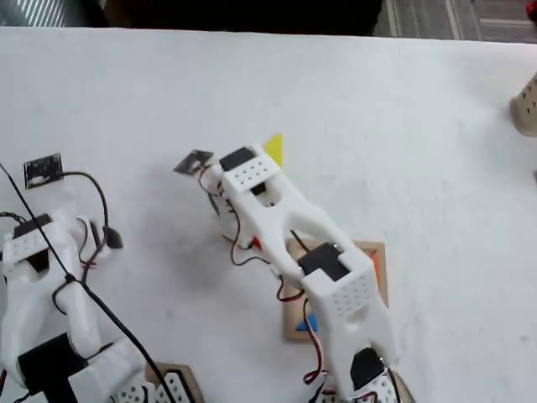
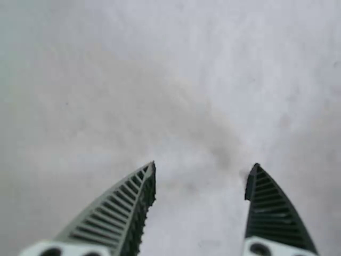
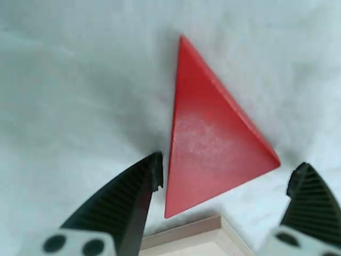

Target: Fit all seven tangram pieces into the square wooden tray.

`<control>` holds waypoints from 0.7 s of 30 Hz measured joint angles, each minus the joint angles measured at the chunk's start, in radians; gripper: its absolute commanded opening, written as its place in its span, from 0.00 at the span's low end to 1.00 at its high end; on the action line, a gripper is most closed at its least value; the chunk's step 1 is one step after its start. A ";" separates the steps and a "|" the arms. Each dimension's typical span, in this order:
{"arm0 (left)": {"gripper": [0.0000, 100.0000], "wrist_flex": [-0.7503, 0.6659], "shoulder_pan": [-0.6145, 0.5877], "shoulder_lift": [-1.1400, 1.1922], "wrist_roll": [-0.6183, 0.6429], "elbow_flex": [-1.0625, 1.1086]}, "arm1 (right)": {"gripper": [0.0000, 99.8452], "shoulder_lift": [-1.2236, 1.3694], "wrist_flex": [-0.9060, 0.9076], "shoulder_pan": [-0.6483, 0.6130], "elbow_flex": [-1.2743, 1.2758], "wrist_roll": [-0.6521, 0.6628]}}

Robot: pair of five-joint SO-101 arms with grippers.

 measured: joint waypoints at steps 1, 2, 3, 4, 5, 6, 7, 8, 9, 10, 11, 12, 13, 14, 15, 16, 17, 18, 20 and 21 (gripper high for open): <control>0.27 0.000 0.000 0.000 0.000 0.000 | 0.36 0.000 -0.006 0.000 0.000 0.000; 0.27 0.000 0.000 0.000 0.000 0.000 | 0.36 0.000 -0.011 0.000 0.000 0.000; 0.27 0.000 0.000 0.000 0.000 0.000 | 0.36 0.000 -0.012 0.000 0.000 0.000; 0.27 0.000 0.000 0.000 0.000 0.000 | 0.36 0.000 -0.014 -0.002 0.000 0.000; 0.27 0.000 0.000 0.000 0.000 0.000 | 0.36 0.000 -0.014 0.000 -0.002 0.000; 0.27 0.000 0.000 0.000 0.000 0.000 | 0.36 0.000 -0.014 0.000 -0.005 0.000; 0.27 0.000 0.000 0.000 0.000 0.000 | 0.36 0.000 -0.014 0.002 -0.009 0.000; 0.27 0.000 0.000 0.000 0.000 0.000 | 0.36 0.000 -0.011 0.006 -0.014 0.000; 0.27 0.000 0.000 0.000 0.000 0.000 | 0.36 0.000 0.000 0.011 -0.021 -0.002; 0.27 0.000 0.000 0.000 0.000 0.000 | 0.36 0.000 0.006 0.014 -0.025 -0.002; 0.27 0.000 0.000 0.000 0.000 0.000 | 0.36 -0.008 0.014 0.015 -0.026 -0.002; 0.27 0.000 0.000 0.000 0.000 0.000 | 0.36 -0.023 0.025 0.017 -0.028 -0.002; 0.27 0.000 0.000 0.000 0.000 0.000 | 0.36 -0.040 0.028 0.018 -0.028 -0.005; 0.27 0.000 0.000 0.000 0.000 0.000 | 0.36 -0.061 0.028 0.018 -0.028 -0.006; 0.27 0.000 0.000 0.000 0.000 0.000 | 0.36 -0.075 0.028 0.018 -0.028 -0.008; 0.27 0.000 0.000 0.000 0.000 0.000 | 0.36 -0.083 0.028 0.020 -0.028 -0.008; 0.27 0.000 0.000 0.000 0.000 0.000 | 0.36 -0.084 0.028 0.026 -0.028 -0.008; 0.27 0.000 0.000 0.000 0.000 0.000 | 0.36 -0.084 0.025 0.029 -0.028 -0.008; 0.27 0.000 0.000 0.000 0.000 0.000 | 0.36 -0.083 0.014 0.038 -0.028 -0.008; 0.27 0.000 0.000 0.000 0.000 0.000 | 0.36 -0.075 0.009 0.041 -0.028 -0.008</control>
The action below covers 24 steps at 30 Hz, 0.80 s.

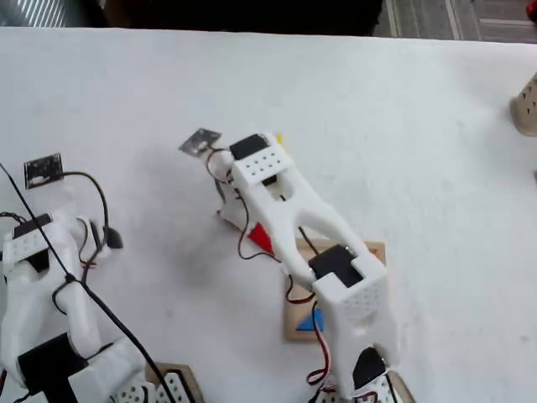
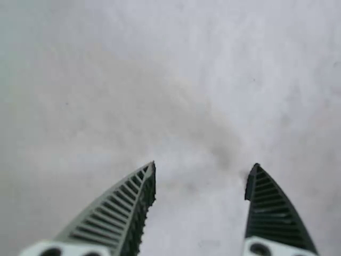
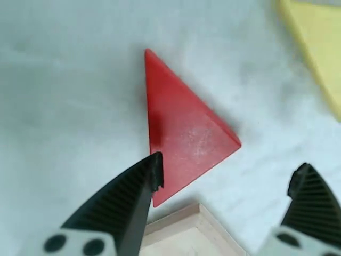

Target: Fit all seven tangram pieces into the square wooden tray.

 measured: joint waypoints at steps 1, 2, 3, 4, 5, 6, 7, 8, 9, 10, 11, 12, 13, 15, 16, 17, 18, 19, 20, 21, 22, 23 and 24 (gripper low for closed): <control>0.27 0.000 0.000 0.000 0.000 0.000 | 0.36 0.009 -0.003 0.002 0.000 0.000; 0.27 0.000 0.000 0.000 0.000 0.000 | 0.36 0.025 -0.003 0.002 0.000 0.002; 0.27 0.000 0.000 0.000 0.000 0.000 | 0.36 0.032 -0.003 0.000 0.000 0.002; 0.27 0.000 0.000 0.000 0.000 0.000 | 0.36 0.037 -0.003 -0.002 0.000 0.002; 0.27 0.000 0.000 0.000 0.000 0.000 | 0.36 0.040 -0.003 -0.003 0.000 0.003; 0.27 0.000 0.000 0.000 0.000 0.000 | 0.36 0.044 -0.003 -0.003 0.000 0.003; 0.27 0.000 0.000 0.000 0.000 0.000 | 0.36 0.048 -0.003 -0.003 -0.002 0.003; 0.27 0.000 0.000 0.000 0.000 0.000 | 0.36 0.049 -0.003 -0.005 -0.002 0.003; 0.27 0.000 0.000 0.000 0.000 0.000 | 0.36 0.049 -0.003 -0.009 -0.002 0.003; 0.27 0.000 0.000 0.000 0.000 0.000 | 0.36 0.052 -0.003 -0.015 -0.002 0.003; 0.27 0.000 0.000 0.000 0.000 0.000 | 0.36 0.058 -0.003 -0.021 -0.002 0.003; 0.27 0.000 0.000 0.000 0.000 0.000 | 0.36 0.063 -0.003 -0.028 -0.002 0.003; 0.27 0.000 0.000 0.000 0.000 0.000 | 0.36 0.074 -0.006 -0.031 -0.002 0.003; 0.27 0.000 0.000 0.000 0.000 0.000 | 0.36 0.094 -0.025 -0.031 -0.002 0.003; 0.27 0.000 0.000 0.000 0.000 0.000 | 0.36 0.097 -0.028 -0.031 -0.002 0.003; 0.27 0.000 0.000 0.000 0.000 0.000 | 0.36 0.097 -0.034 -0.029 -0.002 0.003; 0.27 0.000 0.000 0.000 0.000 0.000 | 0.36 0.098 -0.037 -0.029 -0.002 0.003; 0.27 0.000 0.000 0.000 0.000 0.000 | 0.36 0.098 -0.037 -0.029 -0.002 0.003; 0.27 0.000 0.000 0.000 0.000 0.000 | 0.36 0.098 -0.037 -0.029 -0.002 0.003; 0.27 0.000 0.000 0.000 0.000 0.000 | 0.35 0.098 -0.037 -0.029 -0.002 0.003; 0.27 0.000 0.000 0.000 0.000 0.000 | 0.34 0.098 -0.037 -0.029 -0.002 0.003; 0.27 0.000 0.000 0.000 0.000 0.000 | 0.34 0.098 -0.037 -0.029 -0.002 0.003; 0.27 0.000 0.000 0.000 0.000 0.000 | 0.34 0.098 -0.037 -0.029 -0.002 0.003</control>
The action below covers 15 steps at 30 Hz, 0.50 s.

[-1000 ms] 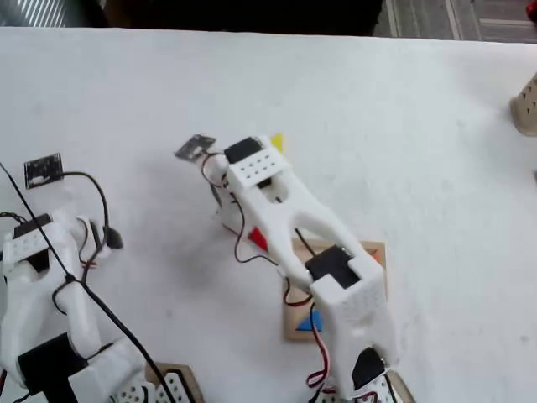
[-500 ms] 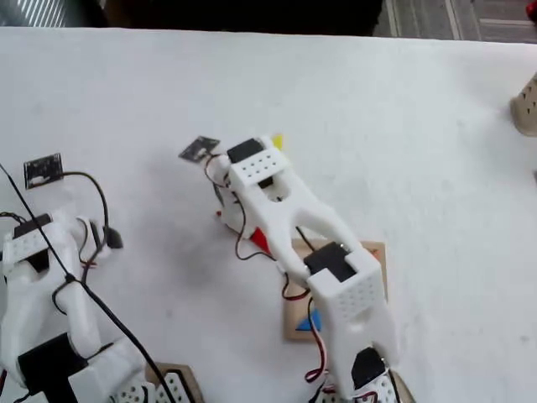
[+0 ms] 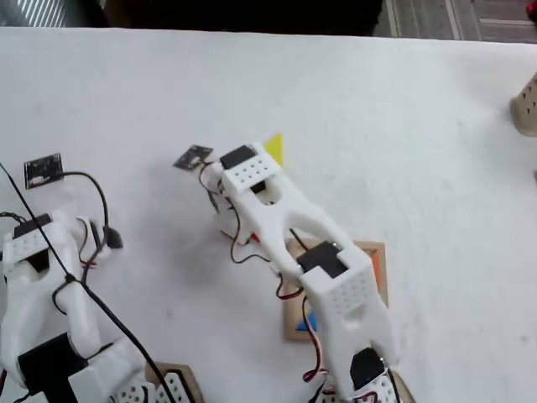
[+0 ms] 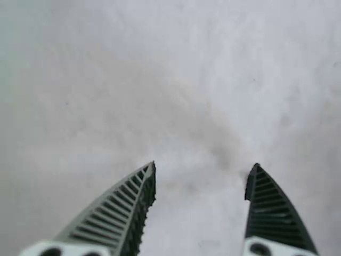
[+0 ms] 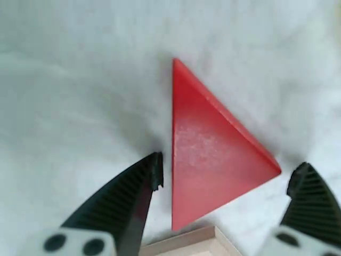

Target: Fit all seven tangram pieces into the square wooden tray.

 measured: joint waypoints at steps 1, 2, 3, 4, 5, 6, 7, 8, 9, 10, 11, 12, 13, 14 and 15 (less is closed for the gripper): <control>0.27 0.000 0.000 0.000 0.000 0.000 | 0.34 0.000 0.000 0.000 0.000 0.000; 0.27 0.000 0.000 0.000 0.000 0.000 | 0.34 0.000 0.000 0.000 0.000 0.000; 0.27 0.000 0.000 0.000 0.000 0.000 | 0.34 0.000 0.000 0.000 0.000 0.000; 0.27 0.000 0.000 0.000 0.000 0.000 | 0.34 0.000 0.000 0.000 0.000 0.000; 0.27 0.000 0.000 0.000 0.000 0.000 | 0.34 0.000 0.000 0.000 0.000 0.000; 0.27 0.000 0.000 0.000 0.000 0.000 | 0.34 0.000 0.005 0.002 -0.005 0.000; 0.27 0.000 0.000 0.000 0.000 0.000 | 0.34 0.000 0.018 0.008 -0.018 0.000; 0.27 0.000 0.000 0.000 0.000 0.000 | 0.34 -0.005 0.031 0.012 -0.029 -0.002; 0.27 0.000 0.000 0.000 0.000 0.000 | 0.34 -0.018 0.044 0.020 -0.035 -0.002; 0.27 0.000 0.000 0.000 0.000 0.000 | 0.34 -0.035 0.055 0.026 -0.037 -0.002; 0.27 0.000 0.000 0.000 0.000 0.000 | 0.34 -0.051 0.058 0.028 -0.041 -0.002; 0.27 0.000 0.000 0.000 0.000 0.000 | 0.34 -0.058 0.060 0.029 -0.043 -0.002; 0.27 0.000 0.000 0.000 0.000 0.000 | 0.34 -0.064 0.061 0.029 -0.044 -0.002; 0.27 0.000 0.000 0.000 0.000 0.000 | 0.34 -0.064 0.061 0.028 -0.044 -0.003; 0.27 0.000 0.000 0.000 0.000 0.000 | 0.34 -0.064 0.061 0.029 -0.044 -0.003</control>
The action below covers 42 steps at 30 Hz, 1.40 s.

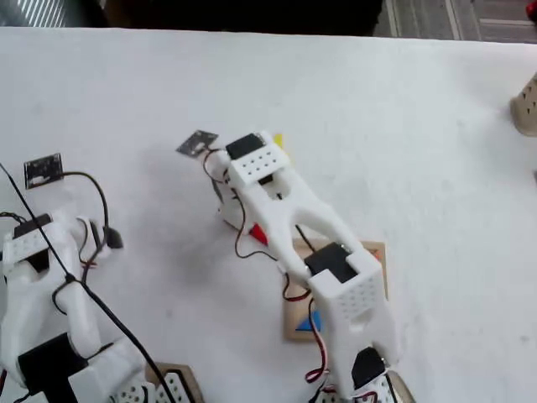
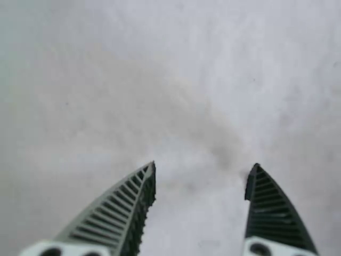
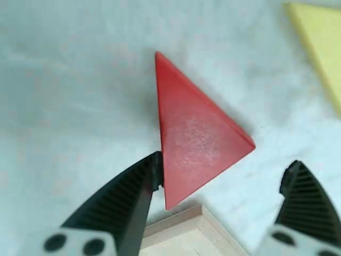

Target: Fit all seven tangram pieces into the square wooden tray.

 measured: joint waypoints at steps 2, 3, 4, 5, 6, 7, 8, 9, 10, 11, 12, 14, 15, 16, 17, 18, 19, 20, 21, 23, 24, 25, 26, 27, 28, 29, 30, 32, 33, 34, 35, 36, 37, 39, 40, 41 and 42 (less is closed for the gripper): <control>0.27 0.000 0.000 0.000 0.000 0.000 | 0.34 0.000 -0.012 0.008 0.000 0.000; 0.27 0.000 0.000 0.000 0.000 0.000 | 0.34 0.000 -0.018 0.009 0.000 0.000; 0.27 0.000 0.000 0.000 0.000 0.000 | 0.34 0.000 -0.023 0.009 0.000 0.000; 0.27 0.000 0.000 0.000 0.000 0.000 | 0.34 0.002 -0.028 0.008 0.000 0.000; 0.27 0.000 0.000 0.000 0.000 0.000 | 0.34 0.011 -0.029 0.006 0.000 0.000; 0.27 0.000 0.000 0.000 0.000 0.000 | 0.34 0.023 -0.031 0.005 0.000 0.000; 0.27 0.000 0.000 0.000 0.000 0.000 | 0.34 0.032 -0.034 0.005 0.000 0.002; 0.27 0.000 0.000 0.000 0.000 0.000 | 0.34 0.038 -0.034 0.003 0.000 0.002; 0.27 0.000 0.000 0.000 0.000 0.000 | 0.34 0.043 -0.034 0.003 0.000 0.002; 0.27 0.000 0.000 0.000 0.000 0.000 | 0.34 0.044 -0.034 0.002 -0.002 0.003; 0.27 0.000 0.000 0.000 0.000 0.000 | 0.34 0.049 -0.034 0.002 -0.002 0.003; 0.27 0.000 0.000 0.000 0.000 0.000 | 0.33 0.051 -0.034 0.002 -0.002 0.003; 0.27 0.000 0.000 0.000 0.000 0.000 | 0.33 0.052 -0.034 0.002 -0.002 0.003; 0.27 0.000 0.000 0.000 0.000 0.000 | 0.33 0.052 -0.034 0.002 -0.002 0.003; 0.27 0.000 0.000 0.000 0.000 0.000 | 0.33 0.052 -0.034 0.002 -0.002 0.003; 0.27 0.000 0.000 0.000 0.000 0.000 | 0.33 0.052 -0.034 0.002 -0.002 0.003; 0.27 0.000 0.000 0.000 0.000 0.000 | 0.33 0.052 -0.034 0.002 -0.002 0.003; 0.27 0.000 0.000 0.000 0.000 0.000 | 0.33 0.052 -0.034 0.002 -0.002 0.003; 0.27 0.000 0.000 0.000 0.000 0.000 | 0.33 0.052 -0.034 0.002 -0.002 0.003; 0.27 0.000 0.000 0.000 0.000 0.000 | 0.33 0.055 -0.037 0.002 -0.002 0.003; 0.27 0.000 0.000 0.000 0.000 0.000 | 0.33 0.063 -0.038 0.000 -0.003 0.003; 0.27 0.000 0.000 0.000 0.000 0.000 | 0.33 0.074 -0.038 0.000 -0.006 0.003; 0.27 0.000 0.000 0.000 0.000 0.000 | 0.33 0.092 -0.040 -0.002 -0.011 0.003; 0.27 0.000 0.000 0.000 0.000 0.000 | 0.33 0.114 -0.041 -0.002 -0.014 0.003; 0.27 0.000 0.000 0.000 0.000 0.000 | 0.33 0.132 -0.040 -0.002 -0.025 0.002; 0.27 0.000 0.000 0.000 0.000 0.000 | 0.33 0.140 -0.038 -0.002 -0.037 0.002; 0.27 0.000 0.000 0.000 0.000 0.000 | 0.33 0.149 -0.037 -0.002 -0.048 0.002; 0.27 0.000 0.000 0.000 0.000 0.000 | 0.31 0.160 -0.028 -0.002 -0.064 0.002; 0.27 0.000 0.000 0.000 0.000 0.000 | 0.29 0.163 -0.028 -0.002 -0.068 0.002; 0.27 0.000 0.000 0.000 0.000 0.000 | 0.26 0.166 -0.026 -0.002 -0.069 0.002; 0.27 0.000 0.000 0.000 0.000 0.000 | 0.24 0.166 -0.026 -0.002 -0.072 0.002; 0.27 0.000 0.000 0.000 -0.009 0.000 | 0.22 0.166 -0.026 -0.002 -0.075 0.002; 0.27 0.000 0.000 0.000 -0.015 0.000 | 0.19 0.167 -0.026 -0.002 -0.075 0.002; 0.27 0.000 0.000 0.000 -0.021 0.000 | 0.13 0.169 -0.026 0.008 -0.084 0.000; 0.27 0.000 0.000 0.000 -0.023 0.000 | 0.11 0.170 -0.028 0.011 -0.092 -0.002; 0.27 0.000 0.000 0.000 -0.023 0.000 | 0.11 0.170 -0.031 0.012 -0.094 -0.002; 0.27 0.000 0.000 0.000 -0.023 0.000 | 0.11 0.170 -0.035 0.015 -0.095 -0.002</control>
